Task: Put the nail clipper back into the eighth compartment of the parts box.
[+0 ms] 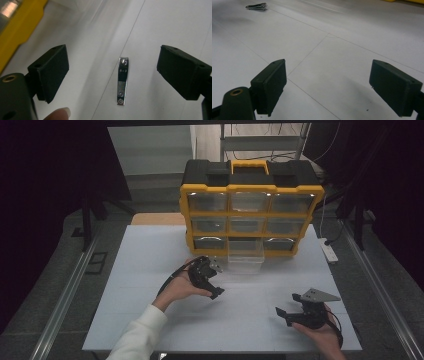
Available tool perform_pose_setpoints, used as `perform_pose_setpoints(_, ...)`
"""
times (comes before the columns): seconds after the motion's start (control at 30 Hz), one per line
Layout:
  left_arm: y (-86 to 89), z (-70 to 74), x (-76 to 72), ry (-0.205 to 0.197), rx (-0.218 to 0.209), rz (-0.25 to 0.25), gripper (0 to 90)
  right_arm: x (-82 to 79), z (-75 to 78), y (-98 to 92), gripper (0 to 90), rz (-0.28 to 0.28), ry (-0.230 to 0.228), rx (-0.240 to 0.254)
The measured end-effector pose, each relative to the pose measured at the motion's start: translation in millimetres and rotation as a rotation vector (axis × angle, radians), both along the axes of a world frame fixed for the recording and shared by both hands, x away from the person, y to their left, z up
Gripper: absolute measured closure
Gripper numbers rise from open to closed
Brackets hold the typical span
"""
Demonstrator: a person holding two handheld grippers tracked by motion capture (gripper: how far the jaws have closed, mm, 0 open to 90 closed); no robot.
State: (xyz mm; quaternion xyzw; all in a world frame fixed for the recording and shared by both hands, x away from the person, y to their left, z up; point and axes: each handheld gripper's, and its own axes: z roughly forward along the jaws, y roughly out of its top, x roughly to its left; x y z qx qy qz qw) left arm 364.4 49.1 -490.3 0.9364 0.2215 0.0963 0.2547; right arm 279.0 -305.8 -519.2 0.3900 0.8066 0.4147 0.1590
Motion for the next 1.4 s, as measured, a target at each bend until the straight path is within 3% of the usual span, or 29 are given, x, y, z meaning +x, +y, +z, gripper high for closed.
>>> perform_pose_setpoints(0.33, -1.2, -18.8, 4.6, 0.057, 0.045, -0.001, 11.4, 0.1, -0.4, -0.3, 14.4, 0.0, 0.001, -0.001)
perform_pose_setpoints(0.67, -4.3, -27.1, 5.1, 0.074, 0.073, -0.007, 13.0, 0.3, -0.8, -0.1, 14.4, -0.001, 0.003, -0.006)
perform_pose_setpoints(0.83, -3.9, -27.1, 5.1, 0.085, 0.065, -0.01, 15.7, 0.5, -1.4, -0.2, 14.4, 0.001, 0.005, -0.005)
perform_pose_setpoints(1.0, -3.6, -25.6, 3.3, 0.109, 0.049, -0.029, 24.4, 0.6, -1.5, -0.2, 14.4, 0.0, 0.006, -0.006)
perform_pose_setpoints(1.1, -2.6, -24.7, 3.4, 0.129, 0.04, -0.045, 34.2, 0.6, -1.6, 0.0, 14.4, 0.001, 0.007, -0.007)
perform_pose_setpoints(1.27, -1.1, -23.2, 3.8, 0.132, 0.034, -0.043, 50.6, 0.7, -1.7, 0.1, 14.4, -0.001, 0.009, -0.006)
perform_pose_setpoints(1.3, -1.0, -22.8, 3.3, 0.131, 0.034, -0.047, 50.6, 0.7, -1.7, 0.1, 14.4, -0.001, 0.008, -0.007)
perform_pose_setpoints(1.33, -1.1, -22.6, 2.9, 0.133, 0.034, -0.049, 58.6, 0.8, -1.8, 0.1, 14.4, -0.001, 0.008, -0.008)
perform_pose_setpoints(1.4, -1.3, -22.0, 2.0, 0.132, 0.037, -0.06, 61.3, 0.8, -1.8, 0.2, 14.4, -0.001, 0.009, -0.008)
